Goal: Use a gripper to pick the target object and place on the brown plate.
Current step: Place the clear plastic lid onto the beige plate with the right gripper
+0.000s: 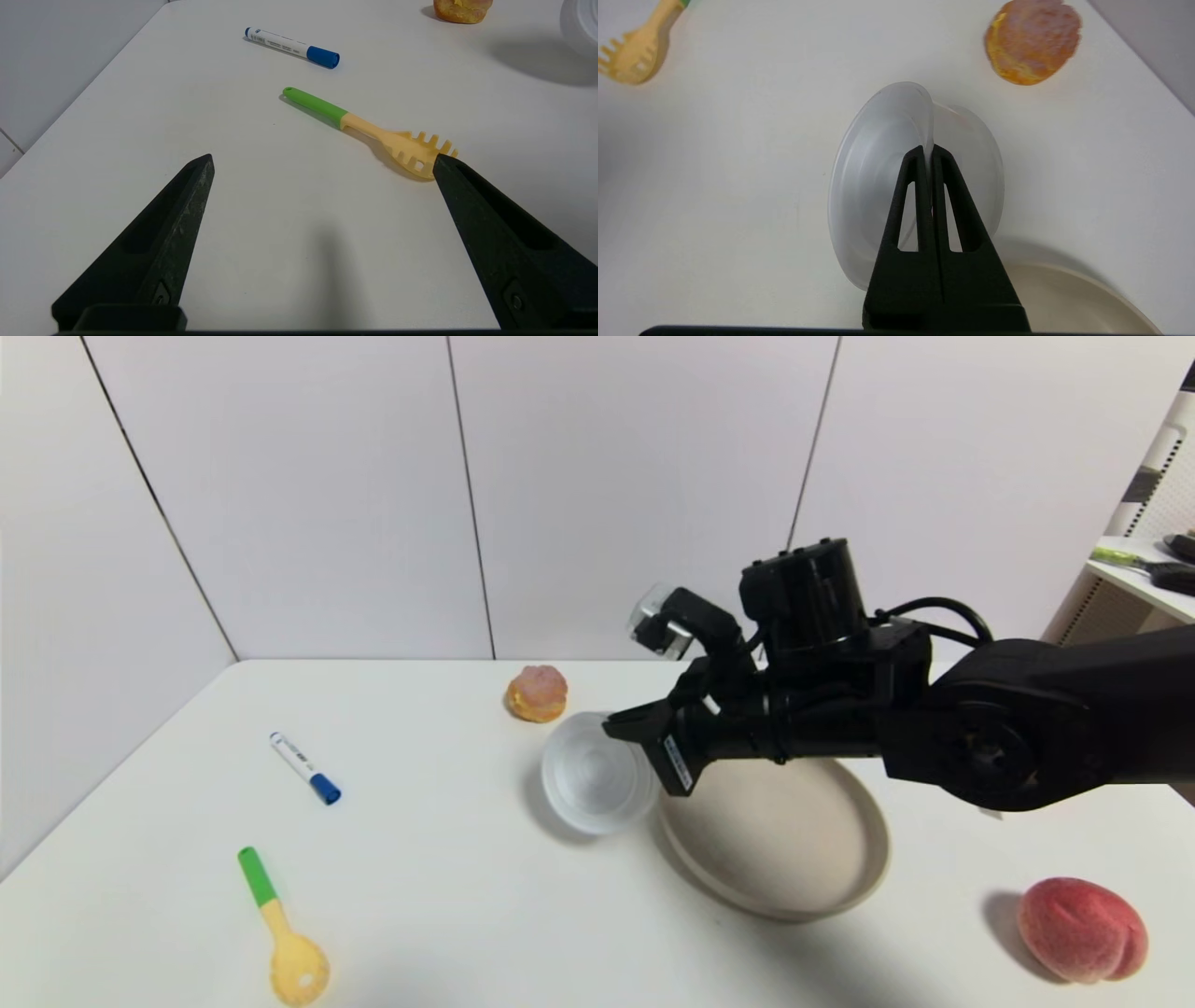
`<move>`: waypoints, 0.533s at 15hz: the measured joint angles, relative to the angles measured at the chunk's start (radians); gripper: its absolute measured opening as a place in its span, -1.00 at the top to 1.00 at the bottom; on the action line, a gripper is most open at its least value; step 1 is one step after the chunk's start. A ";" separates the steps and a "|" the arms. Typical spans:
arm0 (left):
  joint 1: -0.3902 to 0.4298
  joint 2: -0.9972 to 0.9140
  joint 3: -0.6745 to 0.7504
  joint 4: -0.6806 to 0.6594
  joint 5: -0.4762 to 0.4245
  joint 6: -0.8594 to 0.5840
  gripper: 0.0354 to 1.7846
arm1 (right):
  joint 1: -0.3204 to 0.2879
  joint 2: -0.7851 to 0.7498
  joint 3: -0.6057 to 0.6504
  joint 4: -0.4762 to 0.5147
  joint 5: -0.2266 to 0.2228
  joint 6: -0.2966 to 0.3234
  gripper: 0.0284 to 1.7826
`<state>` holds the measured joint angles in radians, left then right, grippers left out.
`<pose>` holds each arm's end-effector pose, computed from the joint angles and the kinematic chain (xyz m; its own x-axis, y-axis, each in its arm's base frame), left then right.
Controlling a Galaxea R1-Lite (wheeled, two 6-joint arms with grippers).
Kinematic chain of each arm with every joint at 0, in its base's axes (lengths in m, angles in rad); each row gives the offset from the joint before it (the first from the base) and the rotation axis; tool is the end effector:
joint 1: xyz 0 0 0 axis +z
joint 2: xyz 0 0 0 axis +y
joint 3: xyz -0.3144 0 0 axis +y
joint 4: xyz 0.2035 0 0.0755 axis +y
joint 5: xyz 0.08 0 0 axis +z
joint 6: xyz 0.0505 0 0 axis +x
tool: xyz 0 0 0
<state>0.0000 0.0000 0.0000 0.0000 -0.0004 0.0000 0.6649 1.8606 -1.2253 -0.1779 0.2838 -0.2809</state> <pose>0.0196 0.0000 0.0755 1.0000 -0.0004 0.0000 0.0004 1.0000 0.0000 0.3169 0.2664 0.1846 0.5051 0.7518 -0.4240 -0.8554 0.5014 -0.1299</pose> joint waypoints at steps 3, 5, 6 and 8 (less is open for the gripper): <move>0.000 0.000 0.000 0.000 0.000 0.000 -0.89 | -0.030 -0.061 0.000 0.001 0.000 0.056 0.97; 0.000 0.000 0.000 0.000 0.000 0.000 -0.89 | -0.068 -0.106 0.000 0.002 -0.003 0.060 0.97; 0.000 0.000 0.000 0.000 0.000 0.000 -0.89 | -0.088 -0.126 0.000 0.002 -0.003 0.060 0.97; 0.000 0.000 0.000 0.000 0.000 0.000 -0.89 | -0.130 -0.160 0.012 0.000 -0.004 0.057 0.97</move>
<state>0.0000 0.0000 0.0000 0.0000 0.0000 0.0000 0.5345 1.7011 -1.2136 -0.1774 0.2800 -0.2240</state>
